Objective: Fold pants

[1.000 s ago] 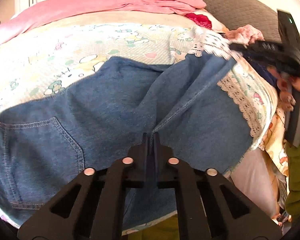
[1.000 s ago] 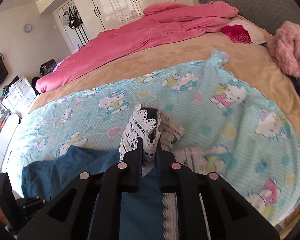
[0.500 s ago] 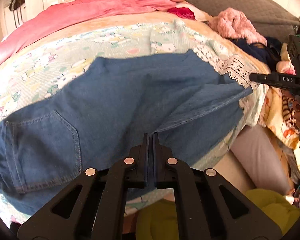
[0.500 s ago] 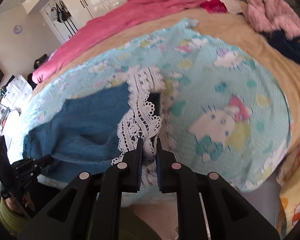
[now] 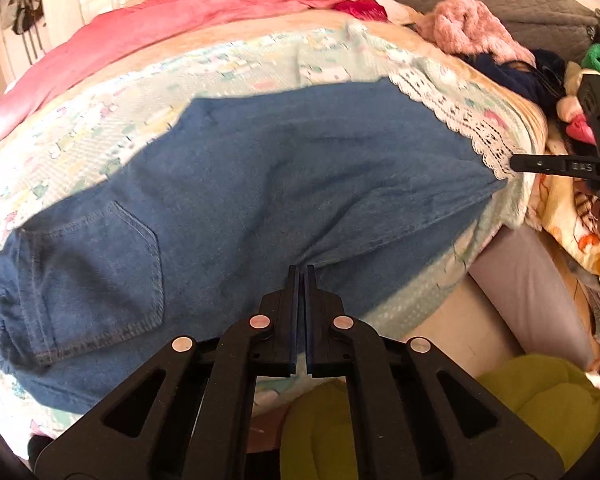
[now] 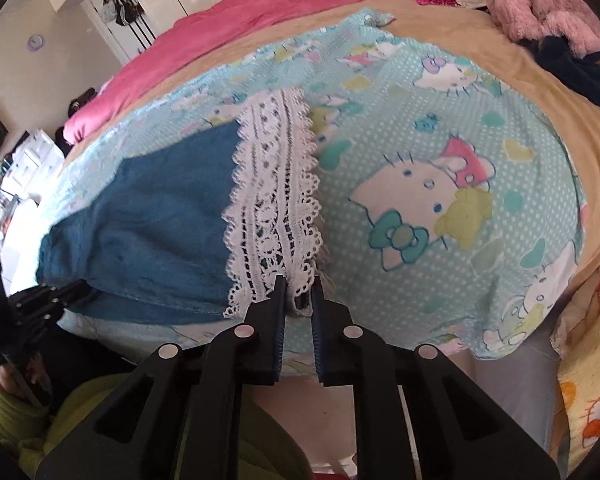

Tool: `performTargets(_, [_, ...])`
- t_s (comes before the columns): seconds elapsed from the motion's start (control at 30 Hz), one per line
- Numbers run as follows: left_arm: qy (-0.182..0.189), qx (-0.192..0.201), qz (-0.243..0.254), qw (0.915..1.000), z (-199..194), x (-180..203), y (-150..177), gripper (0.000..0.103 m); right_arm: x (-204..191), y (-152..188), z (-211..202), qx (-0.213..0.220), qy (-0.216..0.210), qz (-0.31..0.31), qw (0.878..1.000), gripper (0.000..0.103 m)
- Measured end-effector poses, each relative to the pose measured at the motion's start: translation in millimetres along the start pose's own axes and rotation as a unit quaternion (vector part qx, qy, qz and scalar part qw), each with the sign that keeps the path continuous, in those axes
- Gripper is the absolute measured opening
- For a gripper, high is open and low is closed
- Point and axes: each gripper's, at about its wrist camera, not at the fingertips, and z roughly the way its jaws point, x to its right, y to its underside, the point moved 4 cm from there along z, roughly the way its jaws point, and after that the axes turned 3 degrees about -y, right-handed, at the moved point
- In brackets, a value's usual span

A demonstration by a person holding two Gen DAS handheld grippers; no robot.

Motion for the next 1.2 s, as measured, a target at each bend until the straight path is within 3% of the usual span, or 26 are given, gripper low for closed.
performTargets(0.1, [0.003,-0.019,0.0,0.9998,10,0,10,0.0,8,8,10,-0.015,0.006,0.019,1.0,0.018])
performTargets(0.17, [0.013,-0.022,-0.008,0.9996,7,-2,13,0.0,9,6,5,-0.009,0.016,0.023,1.0,0.032])
performTargets(0.23, [0.019,-0.014,-0.009,0.9997,-2,-3,14,0.0,5,1,-12,0.018,0.023,0.013,0.999,0.032])
performTargets(0.37, [0.01,0.006,-0.049,0.9987,-26,-27,15,0.027,-18,-12,-33,0.064,0.017,-0.036,0.997,0.032])
performTargets(0.47, [-0.043,0.011,-0.084,0.9955,-37,-59,16,0.038,-51,-10,-21,0.051,-0.002,-0.113,0.992,0.039])
performTargets(0.6, [-0.088,0.005,-0.13,0.9875,-43,-93,23,0.054,-96,5,8,0.022,-0.024,-0.2,0.979,0.039])
performTargets(0.7, [-0.128,0.001,-0.147,0.9809,-46,-113,30,0.065,-138,19,30,0.005,-0.069,-0.259,0.964,0.039])
performTargets(0.83, [-0.161,-0.002,-0.187,0.9691,-47,-139,35,0.071,-177,33,50,-0.014,-0.095,-0.313,0.945,0.039])
performTargets(0.9, [-0.166,-0.01,-0.207,0.9641,-43,-154,38,0.071,-190,39,60,-0.01,-0.084,-0.343,0.936,0.039])
performTargets(0.97, [-0.161,-0.009,-0.223,0.9615,-42,-162,42,0.071,-198,44,73,-0.001,-0.045,-0.372,0.927,0.04])
performTargets(1.0, [-0.155,-0.007,-0.225,0.9619,-43,-163,42,0.071,-200,46,77,0.001,-0.035,-0.381,0.924,0.039])
performTargets(1.1, [-0.148,-0.005,-0.225,0.9631,-45,-164,42,0.071,-202,51,77,-0.011,-0.056,-0.389,0.92,0.01])
performTargets(1.2, [-0.147,-0.004,-0.226,0.963,-43,-166,41,0.073,-190,50,73,-0.046,-0.088,-0.358,0.928,0.008])
